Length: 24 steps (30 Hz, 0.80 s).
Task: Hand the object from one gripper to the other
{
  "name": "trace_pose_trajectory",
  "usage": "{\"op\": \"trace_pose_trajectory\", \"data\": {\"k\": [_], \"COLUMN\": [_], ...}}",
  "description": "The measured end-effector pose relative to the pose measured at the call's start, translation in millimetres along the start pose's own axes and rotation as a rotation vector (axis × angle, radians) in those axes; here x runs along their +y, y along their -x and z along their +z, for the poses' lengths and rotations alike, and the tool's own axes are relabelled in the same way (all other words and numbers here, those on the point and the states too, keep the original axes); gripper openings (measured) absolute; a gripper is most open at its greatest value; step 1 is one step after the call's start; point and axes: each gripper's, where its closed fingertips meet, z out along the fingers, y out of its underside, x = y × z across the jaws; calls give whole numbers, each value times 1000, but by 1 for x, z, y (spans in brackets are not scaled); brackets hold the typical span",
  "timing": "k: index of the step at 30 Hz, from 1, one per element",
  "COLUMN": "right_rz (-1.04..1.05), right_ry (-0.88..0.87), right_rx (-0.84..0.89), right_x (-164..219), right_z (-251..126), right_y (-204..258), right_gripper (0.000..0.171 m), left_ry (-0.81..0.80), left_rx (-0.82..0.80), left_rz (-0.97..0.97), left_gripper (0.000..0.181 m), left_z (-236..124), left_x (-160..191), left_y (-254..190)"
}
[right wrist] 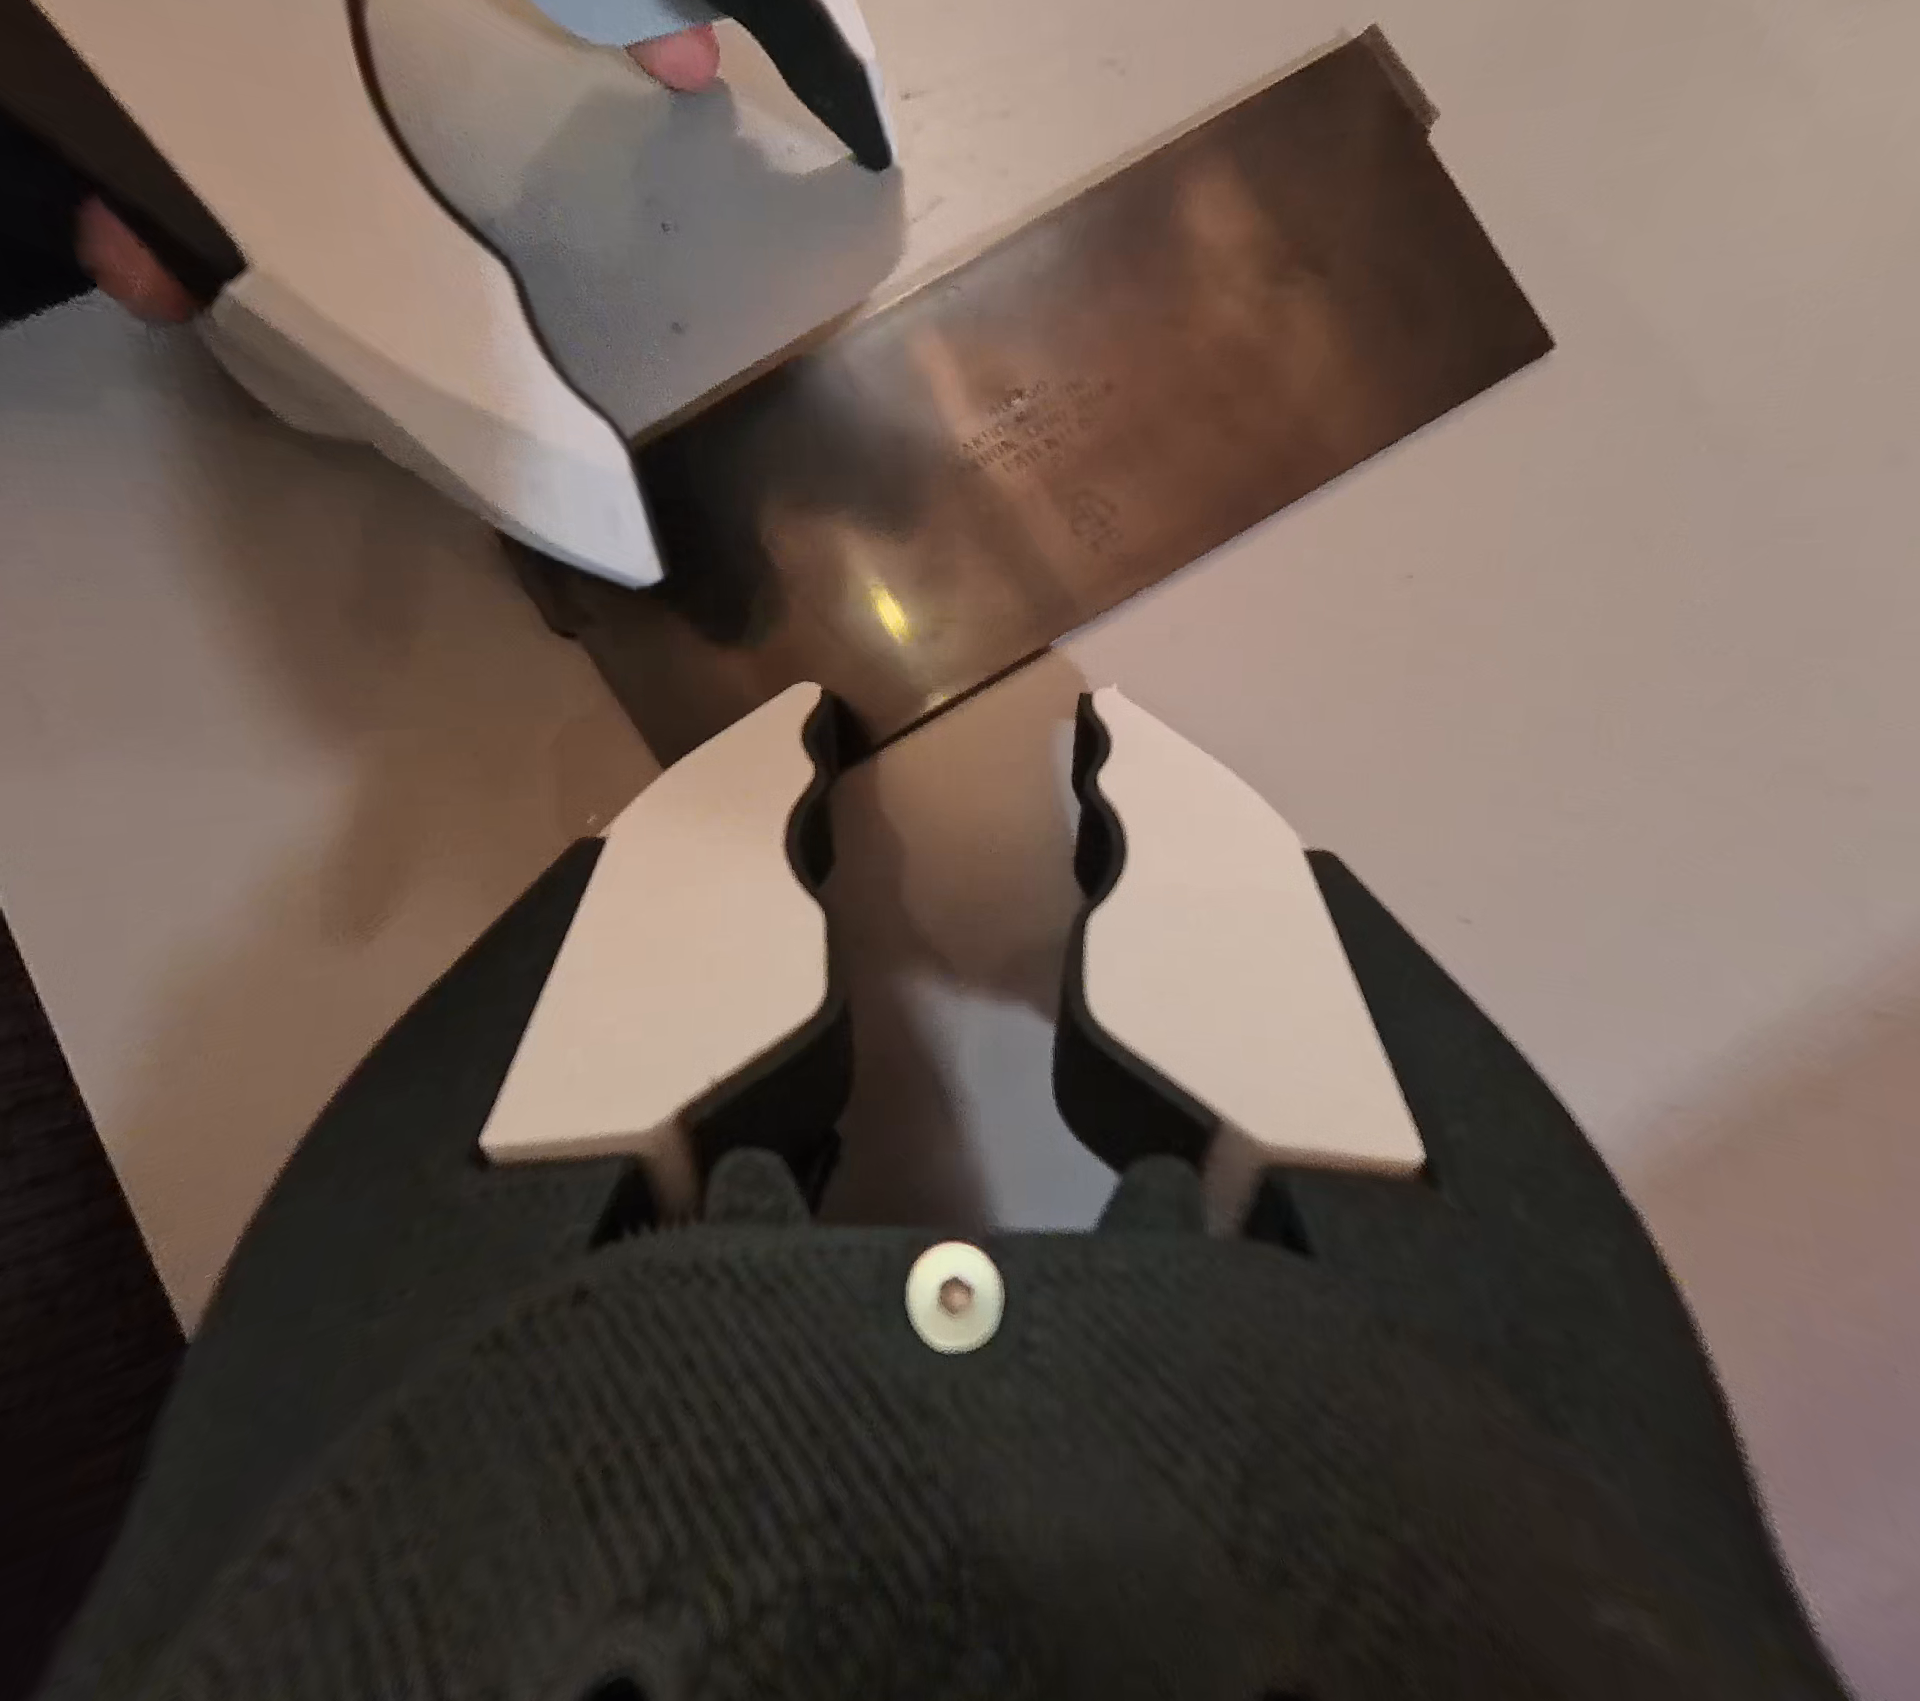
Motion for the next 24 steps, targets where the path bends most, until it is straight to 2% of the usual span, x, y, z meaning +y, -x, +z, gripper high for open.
{"op": "trace_pose_trajectory", "data": {"k": [3, 5, 9, 12, 14, 24], "right_rz": [5, -2, 6, -1, -5, 8], "right_ry": [-3, -6, -11, -11, -2, 28], "right_rx": [1, 9, 11, 21, 47, 130], "right_x": [0, -1, -1, 0, 1, 8], "right_z": [0, 0, 0, 0, -1, -7], "right_y": [-1, -1, -1, -2, -6, -25], "right_gripper": [43, 43, 43, 44, 51, 47], "left_ry": [34, 63, 147, 216, 198, 143], "left_rx": [-18, 1, 6, -41, 16, 82], "left_rz": [40, 48, 76, 152, 148, 77], "left_gripper": [86, 83, 114, 123, 123, 114], "left_z": [-1, 0, 5, 9, 10, 7], "left_x": [3, 3, 8, 15, 12, 6], "left_y": [1, -4, -19, -23, -35, -38]}}
